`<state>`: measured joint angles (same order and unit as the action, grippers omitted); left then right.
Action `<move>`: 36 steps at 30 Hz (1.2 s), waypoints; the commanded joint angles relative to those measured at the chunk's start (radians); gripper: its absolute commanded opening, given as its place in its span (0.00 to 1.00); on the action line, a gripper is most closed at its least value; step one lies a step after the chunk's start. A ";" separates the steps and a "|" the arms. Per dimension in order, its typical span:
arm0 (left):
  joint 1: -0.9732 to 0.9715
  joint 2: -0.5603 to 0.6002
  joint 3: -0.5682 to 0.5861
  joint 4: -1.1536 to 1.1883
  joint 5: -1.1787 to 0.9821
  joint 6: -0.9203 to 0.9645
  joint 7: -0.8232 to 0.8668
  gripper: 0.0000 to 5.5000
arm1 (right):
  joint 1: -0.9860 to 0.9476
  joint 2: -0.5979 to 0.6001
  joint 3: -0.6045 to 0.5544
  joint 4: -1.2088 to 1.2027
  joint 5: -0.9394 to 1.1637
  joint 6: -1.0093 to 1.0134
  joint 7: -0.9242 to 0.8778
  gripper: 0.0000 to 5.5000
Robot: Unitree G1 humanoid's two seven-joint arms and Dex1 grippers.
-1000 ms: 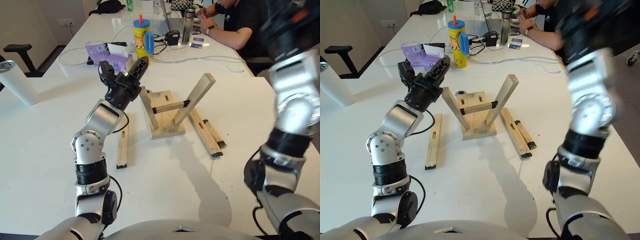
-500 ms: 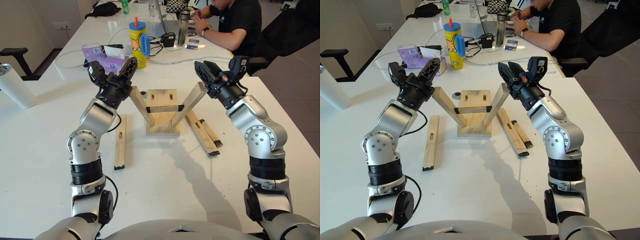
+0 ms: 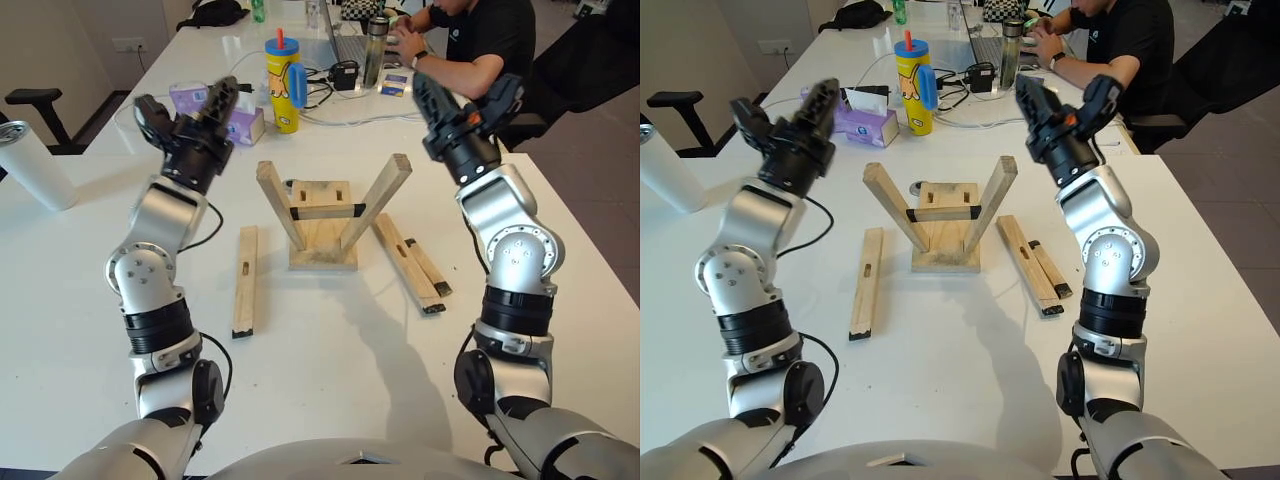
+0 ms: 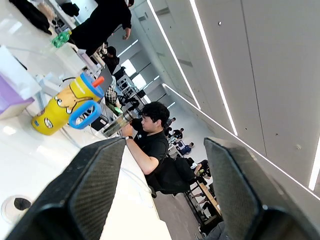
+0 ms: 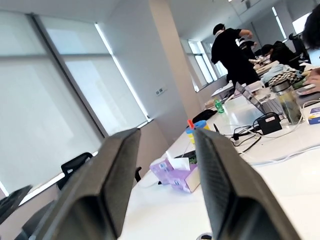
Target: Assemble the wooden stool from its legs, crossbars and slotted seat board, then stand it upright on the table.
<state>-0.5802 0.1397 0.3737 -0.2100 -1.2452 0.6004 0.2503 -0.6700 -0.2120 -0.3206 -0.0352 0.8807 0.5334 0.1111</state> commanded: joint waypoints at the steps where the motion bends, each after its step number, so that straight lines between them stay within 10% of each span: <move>1: 0.037 0.031 0.009 0.003 0.038 0.000 -0.003 0.53 | -0.075 -0.082 0.014 0.182 -0.155 -0.058 -0.007 0.36; 7: 0.177 0.154 -0.095 0.049 0.366 -0.074 -0.118 0.53 | 0.000 -0.233 0.440 0.523 -0.689 -0.318 0.239 0.36; 14: 0.314 0.130 -0.194 0.125 0.664 -0.271 -0.254 0.53 | 0.088 -0.150 0.615 0.551 -0.830 -0.527 0.456 0.36; 23: 0.340 0.086 -0.201 0.202 0.764 -0.344 -0.330 0.53 | 0.250 -0.101 0.715 -0.108 -0.529 -0.206 0.729 0.36; 36: 0.315 0.063 -0.201 0.227 0.838 -0.344 -0.356 0.53 | 0.164 -0.058 0.572 0.005 -0.606 -0.172 0.566 0.36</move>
<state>-0.2706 0.2002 0.1671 0.0196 -0.4234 0.2517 -0.1020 -0.4853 -0.2590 0.2743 -0.0736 0.3137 0.3864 0.6982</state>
